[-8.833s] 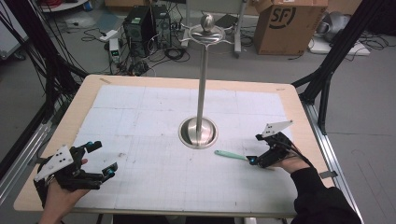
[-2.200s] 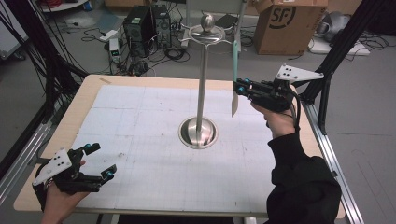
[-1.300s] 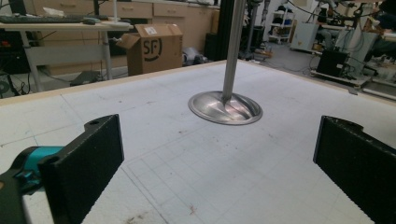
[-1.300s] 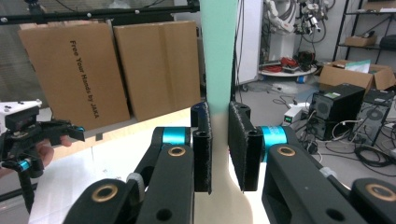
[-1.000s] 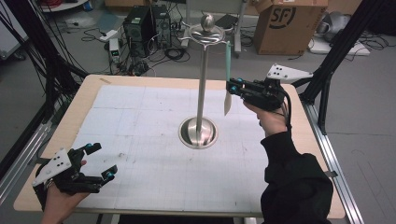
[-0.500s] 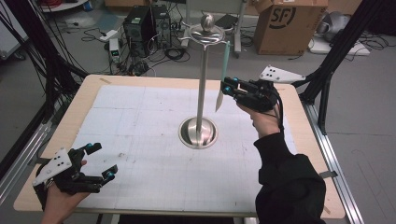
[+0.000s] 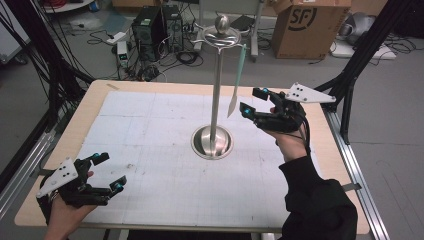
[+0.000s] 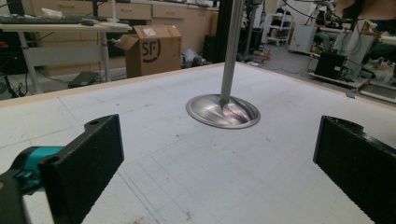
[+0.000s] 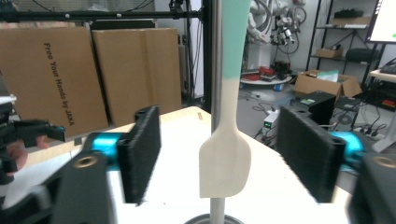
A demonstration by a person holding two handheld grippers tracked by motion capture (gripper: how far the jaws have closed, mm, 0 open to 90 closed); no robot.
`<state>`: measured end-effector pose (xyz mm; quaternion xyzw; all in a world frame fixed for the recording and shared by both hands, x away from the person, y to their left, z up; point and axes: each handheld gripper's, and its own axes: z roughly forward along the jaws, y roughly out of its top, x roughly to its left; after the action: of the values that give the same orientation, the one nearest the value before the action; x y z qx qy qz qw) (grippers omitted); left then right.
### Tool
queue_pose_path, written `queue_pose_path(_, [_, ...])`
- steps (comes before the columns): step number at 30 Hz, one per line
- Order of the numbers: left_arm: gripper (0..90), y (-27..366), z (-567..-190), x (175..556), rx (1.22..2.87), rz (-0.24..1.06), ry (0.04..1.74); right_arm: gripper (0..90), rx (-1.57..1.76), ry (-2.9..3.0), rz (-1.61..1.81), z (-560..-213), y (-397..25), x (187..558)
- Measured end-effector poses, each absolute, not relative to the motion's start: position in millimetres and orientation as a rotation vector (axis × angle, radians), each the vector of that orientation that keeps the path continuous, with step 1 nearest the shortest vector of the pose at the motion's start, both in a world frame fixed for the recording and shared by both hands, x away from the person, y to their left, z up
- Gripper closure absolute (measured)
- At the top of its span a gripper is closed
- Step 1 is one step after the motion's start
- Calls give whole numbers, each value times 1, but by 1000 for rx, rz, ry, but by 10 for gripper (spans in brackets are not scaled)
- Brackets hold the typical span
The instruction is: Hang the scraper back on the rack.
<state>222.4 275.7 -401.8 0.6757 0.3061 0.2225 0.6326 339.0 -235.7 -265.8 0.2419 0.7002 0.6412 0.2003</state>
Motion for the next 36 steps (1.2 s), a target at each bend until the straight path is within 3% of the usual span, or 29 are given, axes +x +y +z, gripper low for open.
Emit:
queue_pose_path(2, [22,276,-402,223,1545,507,698,134,677,1946,1790,-271,-240,335])
queue_pose_path(4, [22,276,-402,224,1542,505,699,102,674,1944,1792,-273,-241,333])
queue_pose_path(6, [22,276,-402,225,1541,504,700,2,634,1929,1841,-277,-245,329])
queue_pose_path(36, [22,275,-405,228,1539,511,707,2,611,1914,1771,-343,-292,274])
